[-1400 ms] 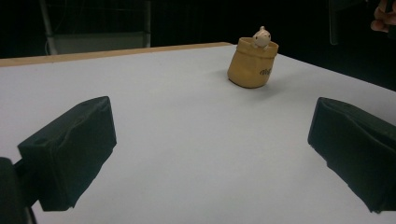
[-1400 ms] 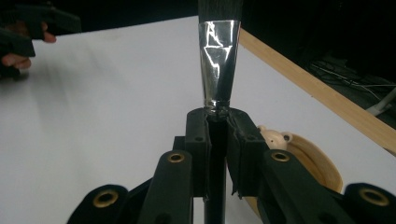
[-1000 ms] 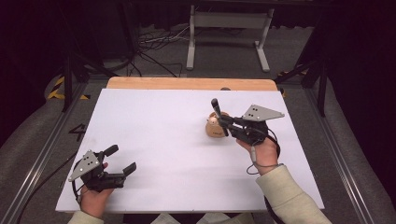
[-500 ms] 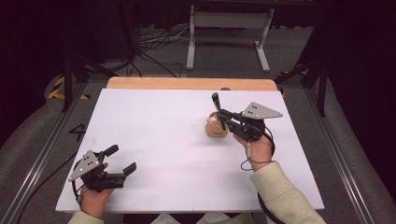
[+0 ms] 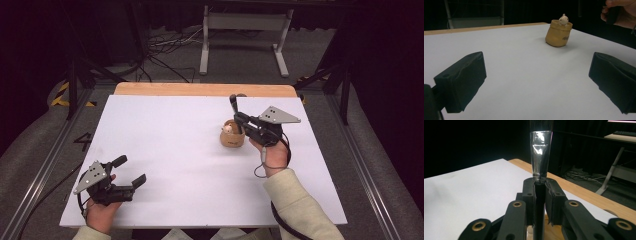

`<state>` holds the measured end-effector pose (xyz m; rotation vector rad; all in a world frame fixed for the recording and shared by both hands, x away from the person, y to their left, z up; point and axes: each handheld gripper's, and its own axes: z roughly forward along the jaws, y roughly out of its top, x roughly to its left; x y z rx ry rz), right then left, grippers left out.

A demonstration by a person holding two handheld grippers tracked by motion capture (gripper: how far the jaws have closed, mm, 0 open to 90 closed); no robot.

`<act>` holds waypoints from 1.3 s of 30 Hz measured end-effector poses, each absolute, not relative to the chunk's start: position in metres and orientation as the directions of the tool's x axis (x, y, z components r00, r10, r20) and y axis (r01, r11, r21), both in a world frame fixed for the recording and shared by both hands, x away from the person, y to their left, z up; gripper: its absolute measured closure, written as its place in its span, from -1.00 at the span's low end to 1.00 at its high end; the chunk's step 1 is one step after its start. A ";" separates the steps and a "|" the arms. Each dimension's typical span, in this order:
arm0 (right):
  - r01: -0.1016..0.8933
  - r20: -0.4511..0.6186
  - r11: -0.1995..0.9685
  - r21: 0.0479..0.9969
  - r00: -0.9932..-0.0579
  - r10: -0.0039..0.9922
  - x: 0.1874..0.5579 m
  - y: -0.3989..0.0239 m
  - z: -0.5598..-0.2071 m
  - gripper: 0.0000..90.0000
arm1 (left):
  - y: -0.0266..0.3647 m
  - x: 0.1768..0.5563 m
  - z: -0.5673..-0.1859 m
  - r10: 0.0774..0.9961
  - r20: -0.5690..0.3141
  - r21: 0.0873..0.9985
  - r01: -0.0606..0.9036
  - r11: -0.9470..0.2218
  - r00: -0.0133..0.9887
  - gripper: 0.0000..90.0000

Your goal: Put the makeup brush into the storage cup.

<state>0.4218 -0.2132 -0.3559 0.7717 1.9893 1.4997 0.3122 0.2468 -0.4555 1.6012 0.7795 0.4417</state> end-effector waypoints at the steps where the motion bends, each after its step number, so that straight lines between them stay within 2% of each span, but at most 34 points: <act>1: 0.126 -0.070 0.219 0.967 -0.699 0.712 0.424 -0.213 -0.356 0.76 | 0.247 0.312 -0.456 0.700 -0.146 0.971 0.235 -0.031 0.699 -0.96; 17: 0.132 -0.073 0.218 0.967 -0.676 0.733 0.442 -0.214 -0.363 0.76 | 0.246 0.312 -0.456 0.697 -0.147 0.971 0.235 -0.032 0.701 -0.96; 39: 0.133 -0.079 0.224 0.965 -0.672 0.736 0.455 -0.216 -0.392 0.75 | 0.247 0.313 -0.456 0.699 -0.144 0.972 0.232 -0.033 0.701 -0.96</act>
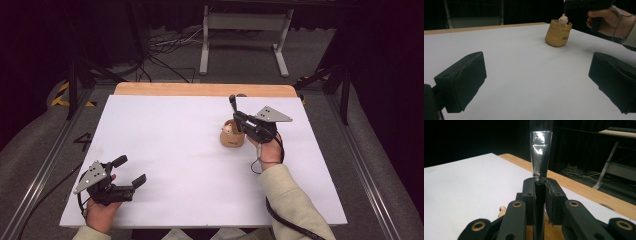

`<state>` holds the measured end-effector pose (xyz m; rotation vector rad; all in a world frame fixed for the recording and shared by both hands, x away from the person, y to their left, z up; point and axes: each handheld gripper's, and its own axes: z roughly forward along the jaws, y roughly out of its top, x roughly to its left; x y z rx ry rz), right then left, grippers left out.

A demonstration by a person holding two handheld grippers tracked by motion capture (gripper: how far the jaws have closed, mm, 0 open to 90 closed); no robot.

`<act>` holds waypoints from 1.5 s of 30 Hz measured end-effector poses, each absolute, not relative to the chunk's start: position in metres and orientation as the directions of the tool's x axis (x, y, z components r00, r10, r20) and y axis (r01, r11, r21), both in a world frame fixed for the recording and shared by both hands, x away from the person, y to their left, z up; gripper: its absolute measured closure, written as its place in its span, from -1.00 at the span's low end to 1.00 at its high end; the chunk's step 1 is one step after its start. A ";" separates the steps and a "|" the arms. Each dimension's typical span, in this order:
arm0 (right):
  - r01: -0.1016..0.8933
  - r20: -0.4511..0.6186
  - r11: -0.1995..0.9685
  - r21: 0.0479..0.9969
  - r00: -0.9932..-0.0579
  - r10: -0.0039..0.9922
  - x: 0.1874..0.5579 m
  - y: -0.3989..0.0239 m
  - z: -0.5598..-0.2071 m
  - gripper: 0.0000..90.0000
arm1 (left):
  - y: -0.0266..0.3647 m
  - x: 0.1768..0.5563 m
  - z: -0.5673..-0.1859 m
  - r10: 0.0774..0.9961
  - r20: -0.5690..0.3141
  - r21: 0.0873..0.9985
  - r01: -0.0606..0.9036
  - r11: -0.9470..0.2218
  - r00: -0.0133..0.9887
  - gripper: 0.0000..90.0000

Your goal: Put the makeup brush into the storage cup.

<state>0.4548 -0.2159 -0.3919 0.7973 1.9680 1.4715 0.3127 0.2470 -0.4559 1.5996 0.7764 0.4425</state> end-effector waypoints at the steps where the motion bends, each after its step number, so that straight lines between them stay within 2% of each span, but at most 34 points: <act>1: 0.138 -0.077 0.226 0.964 -0.671 0.738 0.455 -0.216 -0.393 0.75 | 0.247 0.313 -0.456 0.697 -0.146 0.972 0.234 -0.032 0.702 -0.96; 26: 0.182 -0.050 0.227 0.957 -0.666 0.745 0.454 -0.221 -0.411 0.74 | 0.246 0.313 -0.456 0.696 -0.146 0.971 0.235 -0.034 0.703 -0.96; 29: 0.191 -0.039 0.217 0.957 -0.658 0.752 0.454 -0.222 -0.411 0.49 | 0.246 0.313 -0.456 0.696 -0.147 0.971 0.236 -0.034 0.703 -0.96; 31: 0.194 -0.030 0.207 0.959 -0.656 0.754 0.454 -0.224 -0.411 0.43 | 0.246 0.313 -0.456 0.696 -0.147 0.971 0.236 -0.034 0.703 -0.96; 35: 0.202 -0.003 0.172 0.964 -0.641 0.768 0.453 -0.227 -0.410 0.09 | 0.245 0.313 -0.456 0.693 -0.146 0.971 0.238 -0.038 0.706 -0.96; 38: 0.206 0.015 0.152 0.967 -0.637 0.770 0.452 -0.230 -0.408 -0.03 | 0.245 0.313 -0.456 0.694 -0.146 0.970 0.238 -0.038 0.705 -0.96; 39: 0.213 0.029 0.139 0.967 -0.633 0.773 0.451 -0.231 -0.406 -0.16 | 0.246 0.313 -0.456 0.695 -0.142 0.971 0.234 -0.039 0.705 -0.96; 45: 0.189 0.002 0.159 0.969 -0.650 0.760 0.445 -0.235 -0.396 -0.40 | 0.246 0.313 -0.456 0.694 -0.145 0.971 0.237 -0.038 0.705 -0.96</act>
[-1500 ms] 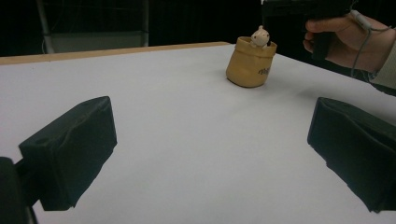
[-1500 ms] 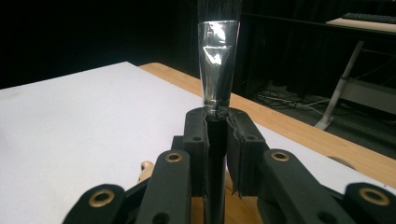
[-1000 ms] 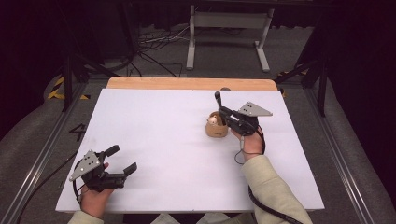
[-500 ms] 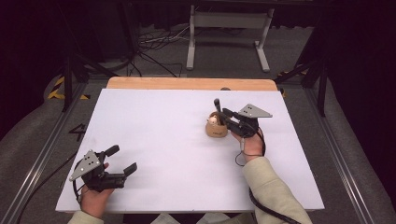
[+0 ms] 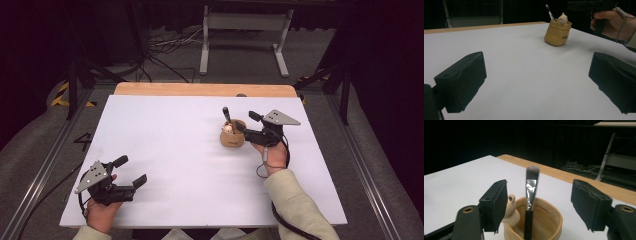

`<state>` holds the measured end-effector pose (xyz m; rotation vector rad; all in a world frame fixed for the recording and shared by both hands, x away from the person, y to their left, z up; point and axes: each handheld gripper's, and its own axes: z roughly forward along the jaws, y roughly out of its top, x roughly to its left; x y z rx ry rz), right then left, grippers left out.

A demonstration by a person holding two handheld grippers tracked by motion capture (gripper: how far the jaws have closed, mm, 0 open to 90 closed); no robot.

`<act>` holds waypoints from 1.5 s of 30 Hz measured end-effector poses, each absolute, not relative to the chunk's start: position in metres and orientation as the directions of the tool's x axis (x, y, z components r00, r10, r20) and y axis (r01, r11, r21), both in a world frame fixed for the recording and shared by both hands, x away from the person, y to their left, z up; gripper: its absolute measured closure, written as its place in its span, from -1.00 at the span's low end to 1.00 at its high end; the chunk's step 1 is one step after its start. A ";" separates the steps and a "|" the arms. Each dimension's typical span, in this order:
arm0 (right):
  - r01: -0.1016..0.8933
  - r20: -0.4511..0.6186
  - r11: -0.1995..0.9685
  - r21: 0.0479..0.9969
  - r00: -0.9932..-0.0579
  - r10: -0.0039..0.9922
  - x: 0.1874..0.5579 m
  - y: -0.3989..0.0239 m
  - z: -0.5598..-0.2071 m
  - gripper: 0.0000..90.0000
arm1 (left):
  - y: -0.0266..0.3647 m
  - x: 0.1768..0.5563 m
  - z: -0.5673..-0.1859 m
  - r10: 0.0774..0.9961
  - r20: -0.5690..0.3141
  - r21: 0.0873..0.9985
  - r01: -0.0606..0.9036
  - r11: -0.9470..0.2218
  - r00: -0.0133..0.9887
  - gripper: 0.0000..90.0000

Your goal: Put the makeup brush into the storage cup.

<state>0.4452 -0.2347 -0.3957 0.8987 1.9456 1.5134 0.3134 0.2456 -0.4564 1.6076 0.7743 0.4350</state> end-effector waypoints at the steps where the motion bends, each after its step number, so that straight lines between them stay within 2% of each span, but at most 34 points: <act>1: 0.181 -0.004 0.162 0.970 -0.654 0.757 0.443 -0.236 -0.393 -0.45 | 0.246 0.313 -0.456 0.694 -0.145 0.971 0.237 -0.038 0.705 -0.96; 7: 0.186 -0.003 0.173 0.967 -0.672 0.741 0.436 -0.243 -0.381 -0.58 | 0.247 0.313 -0.455 0.693 -0.143 0.971 0.235 -0.038 0.707 -0.96; 14: 0.166 -0.020 0.180 0.970 -0.680 0.733 0.422 -0.261 -0.367 -0.83 | 0.248 0.314 -0.454 0.691 -0.148 0.970 0.239 -0.037 0.707 -0.97; 20: 0.170 -0.019 0.191 0.967 -0.699 0.715 0.410 -0.269 -0.363 -0.94 | 0.249 0.312 -0.453 0.687 -0.140 0.971 0.234 -0.045 0.713 -0.98; 31: 0.141 -0.048 0.214 0.967 -0.721 0.691 0.387 -0.283 -0.362 -0.98 | 0.250 0.311 -0.450 0.680 -0.145 0.972 0.233 -0.039 0.719 -0.98; 45: 0.096 -0.069 0.214 0.972 -0.755 0.652 0.362 -0.291 -0.377 -1.00 | 0.248 0.311 -0.449 0.669 -0.135 0.972 0.229 -0.053 0.731 -0.98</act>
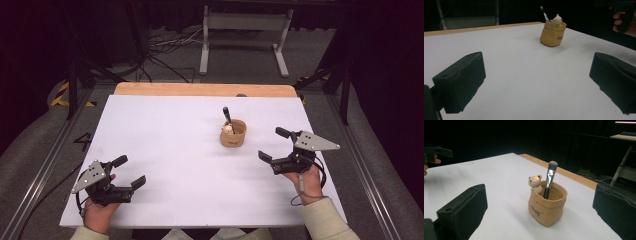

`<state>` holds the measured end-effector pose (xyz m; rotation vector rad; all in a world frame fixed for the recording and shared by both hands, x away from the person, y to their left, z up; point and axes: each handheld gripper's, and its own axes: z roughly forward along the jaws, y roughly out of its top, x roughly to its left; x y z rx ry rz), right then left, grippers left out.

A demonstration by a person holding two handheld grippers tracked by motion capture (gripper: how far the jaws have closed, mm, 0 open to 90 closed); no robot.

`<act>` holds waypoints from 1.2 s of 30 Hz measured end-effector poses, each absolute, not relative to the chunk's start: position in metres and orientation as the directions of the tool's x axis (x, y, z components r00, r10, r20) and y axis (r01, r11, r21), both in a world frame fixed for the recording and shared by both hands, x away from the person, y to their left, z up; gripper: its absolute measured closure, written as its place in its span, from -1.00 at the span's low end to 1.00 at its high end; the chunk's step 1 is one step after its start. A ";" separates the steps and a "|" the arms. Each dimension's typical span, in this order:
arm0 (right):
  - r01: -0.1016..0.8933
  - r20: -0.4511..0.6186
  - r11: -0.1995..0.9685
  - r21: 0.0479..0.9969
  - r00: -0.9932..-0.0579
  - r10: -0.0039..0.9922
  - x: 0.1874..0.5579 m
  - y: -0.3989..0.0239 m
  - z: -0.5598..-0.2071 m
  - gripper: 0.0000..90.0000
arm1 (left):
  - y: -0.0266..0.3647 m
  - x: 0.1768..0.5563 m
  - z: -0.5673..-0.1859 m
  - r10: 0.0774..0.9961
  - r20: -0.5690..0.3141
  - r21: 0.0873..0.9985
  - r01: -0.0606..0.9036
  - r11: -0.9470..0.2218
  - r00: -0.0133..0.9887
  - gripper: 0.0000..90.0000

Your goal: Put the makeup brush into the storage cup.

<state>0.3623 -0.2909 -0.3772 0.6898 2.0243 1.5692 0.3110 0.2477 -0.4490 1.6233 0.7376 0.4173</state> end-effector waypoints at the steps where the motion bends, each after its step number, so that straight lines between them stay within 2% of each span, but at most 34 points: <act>1: 0.091 -0.072 0.214 0.972 -0.758 0.648 0.360 -0.290 -0.379 -1.00 | 0.248 0.311 -0.449 0.667 -0.137 0.972 0.229 -0.053 0.733 -0.98; 10: 0.041 -0.118 0.241 0.970 -0.784 0.610 0.344 -0.281 -0.391 -1.00 | 0.243 0.310 -0.450 0.654 -0.127 0.972 0.225 -0.068 0.746 -0.98; 24: 0.068 -0.054 0.182 0.981 -0.804 0.592 0.335 -0.279 -0.420 -1.00 | 0.242 0.311 -0.451 0.639 -0.146 0.968 0.242 -0.064 0.755 -0.98; 36: 0.052 -0.060 0.175 0.983 -0.814 0.577 0.333 -0.278 -0.438 -1.00 | 0.242 0.312 -0.454 0.622 -0.168 0.964 0.259 -0.058 0.765 -0.98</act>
